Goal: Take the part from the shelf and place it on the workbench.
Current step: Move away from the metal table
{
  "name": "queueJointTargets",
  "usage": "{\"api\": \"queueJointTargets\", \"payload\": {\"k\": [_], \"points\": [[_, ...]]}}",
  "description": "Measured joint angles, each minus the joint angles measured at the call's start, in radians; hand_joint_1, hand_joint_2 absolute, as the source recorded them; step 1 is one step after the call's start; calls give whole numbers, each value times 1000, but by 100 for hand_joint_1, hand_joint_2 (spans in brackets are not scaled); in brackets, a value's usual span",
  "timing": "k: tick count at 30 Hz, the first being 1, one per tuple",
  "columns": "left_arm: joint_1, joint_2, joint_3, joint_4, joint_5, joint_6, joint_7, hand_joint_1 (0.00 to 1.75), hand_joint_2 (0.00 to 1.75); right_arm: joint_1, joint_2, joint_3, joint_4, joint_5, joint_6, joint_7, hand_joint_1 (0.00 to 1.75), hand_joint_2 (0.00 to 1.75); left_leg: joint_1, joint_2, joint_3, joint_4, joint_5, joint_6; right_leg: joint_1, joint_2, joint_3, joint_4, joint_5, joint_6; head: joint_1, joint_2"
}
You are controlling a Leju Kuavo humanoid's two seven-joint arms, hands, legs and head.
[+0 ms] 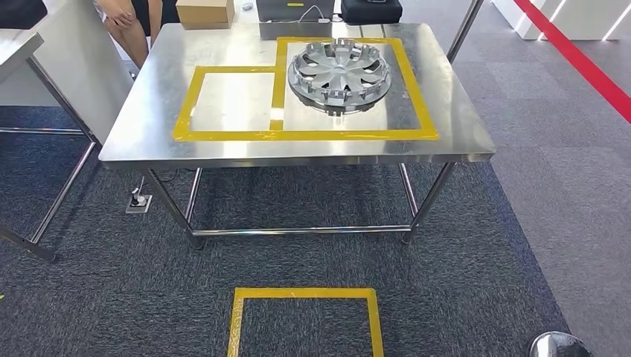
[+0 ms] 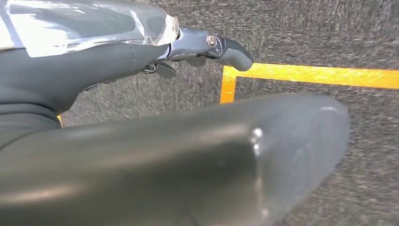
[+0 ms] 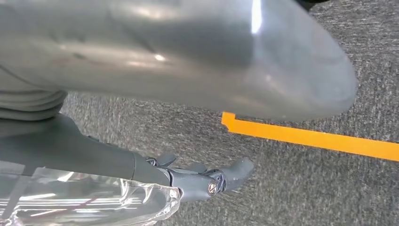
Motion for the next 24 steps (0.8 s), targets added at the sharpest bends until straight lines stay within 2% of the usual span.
{"api": "queueJointTargets", "payload": {"k": [1, 2, 3, 4, 5, 6, 7, 8, 10, 11, 12, 13, 14, 15, 16, 17, 18, 19, 20, 21, 22, 23, 24], "points": [[0, 0, -1, 0, -1, -1, 0, 0, 0, 0, 0, 0, 0, 0, 1, -2, 0, 0, -4, 1, -12, 2, 9, 1, 0, 0, 1, 38, -4, -2, 0, 0], [-1, 0, -2, 0, -2, -2, -1, 0, 0, 0, 0, 0, 0, 0, 1, -3, 0, 0, -6, 2, -24, 6, 18, 2, 1, 1, 21, 38, 13, -6, 0, 0], [-1, 0, -3, 0, -2, -2, -1, 0, 0, 0, 1, 0, 0, 0, 2, -4, 0, 0, -9, 2, -35, 11, 24, 1, 3, 1, 59, -3, 41, -12, 0, 0], [-1, 0, -3, 0, -2, -2, -1, 0, 0, 0, 1, 0, 1, 0, 2, -4, 0, 0, -10, 2, -44, 17, 28, 1, 6, 2, 112, -76, 67, -21, 1, 0], [-2, 0, -3, 0, -3, -2, -1, 0, 0, -1, 1, 0, 1, 0, 3, -4, 0, 0, -12, 2, -53, 23, 32, -1, 9, 3, 165, -156, 79, -28, 0, 0], [-2, -1, -3, 1, -3, -2, -1, 0, 0, -1, 1, 0, 1, 0, 3, -4, 0, 0, -13, 3, -60, 28, 36, -5, 12, 3, 205, -221, 82, -34, 0, 0], [-3, -2, -3, 1, -3, -3, -1, 0, 0, -2, 1, 0, 1, 0, 4, -4, 0, 0, -12, 4, -65, 32, 41, -10, 15, 4, 227, -262, 77, -39, 0, 0], [-4, -2, -3, 2, -4, -2, -1, 0, 0, -2, 1, 0, 1, 0, 4, -4, 0, 0, -12, 4, -70, 34, 47, -16, 18, 4, 233, -277, 73, -40, 0, 0], [-4, -2, -3, 3, -5, -2, 1, 0, 0, -2, 2, -1, 3, 0, 4, -3, 0, 0, -12, 1, -82, 39, 49, -28, 14, 3, 224, -290, 80, -47, 0, 0], [-4, -2, -3, 4, -6, -2, 2, 0, 0, -3, 3, -1, 3, 0, 5, -2, 0, 0, -12, -2, -90, 53, 32, -35, 10, 2, 216, -295, 86, -52, -2, 0], [-4, -2, -3, 4, -6, -2, 4, 0, 0, -4, 4, -1, 4, 0, 7, -1, 0, 0, -10, -5, -104, 85, -3, -42, 7, 1, 206, -300, 94, -58, -5, 0], [-4, -2, -3, 5, -6, -2, 5, 0, 0, -5, 4, -2, 4, 0, 9, -1, 0, 0, -6, -7, -121, 137, -51, -50, 6, 0, 194, -298, 103, -61, -8, 0], [-4, -3, -3, 5, -6, -2, 5, 0, 0, -5, 5, -2, 4, -1, 10, -1, 0, 0, -1, -8, -139, 201, -98, -56, 6, -1, 181, -296, 113, -63, -10, 0], [-4, -3, -3, 5, -6, -2, 6, 0, 0, -5, 6, -2, 4, -2, 11, -1, 0, 0, 3, -8, -155, 265, -130, -60, 6, -2, 166, -293, 122, -62, -10, 0], [-3, -3, -3, 5, -6, -2, 6, 0, 0, -5, 6, -2, 4, -2, 12, -1, 0, 0, 6, -8, -160, 310, -138, -64, 6, -3, 151, -289, 131, -61, -10, 0], [-3, -3, -3, 5, -6, -2, 6, 0, 0, -5, 6, -2, 4, -3, 12, -1, 0, 0, 9, -8, -151, 323, -121, -66, 5, -4, 135, -282, 139, -59, -10, 0], [-4, -2, -3, 5, -6, -2, 6, 0, 0, -5, 7, -2, 4, -3, 13, -1, 0, 0, 12, -8, -125, 301, -88, -67, 4, -5, 119, -275, 146, -56, -10, 0], [-4, -2, -3, 5, -6, -2, 6, 0, 0, -5, 7, -2, 4, -3, 14, -1, 0, 0, 15, -8, -81, 246, -56, -68, 3, -5, 104, -266, 154, -53, -10, 0], [-6, -2, -3, 5, -6, -1, 6, 0, 0, -5, 7, -2, 4, -3, 18, -1, 0, 0, 17, -8, -27, 170, -41, -69, 4, -5, 90, -258, 161, -48, -11, 0], [-8, -2, -3, 5, -6, -1, 7, 0, 0, -5, 8, -2, 4, -3, 23, -1, 0, 0, 16, -10, 20, 97, -42, -66, 4, -4, 81, -252, 168, -42, -10, 0], [-9, -2, -3, 5, -5, 0, 7, 0, 0, -6, 8, -2, 4, -3, 30, -1, 0, 0, 14, -11, 50, 45, -50, -62, 5, -5, 75, -249, 177, -35, -10, 0], [-10, -2, -3, 5, -3, 0, 7, 0, 0, -6, 7, -2, 4, -3, 38, -1, 0, 0, 11, -13, 61, 17, -60, -56, 5, -5, 72, -249, 186, -28, -11, 0], [-9, -2, -3, 5, -2, 1, 7, 0, 0, -6, 7, -2, 4, -3, 46, -3, 0, 0, 9, -14, 56, 13, -57, -46, 3, -6, 71, -252, 197, -21, -10, 0]]}}
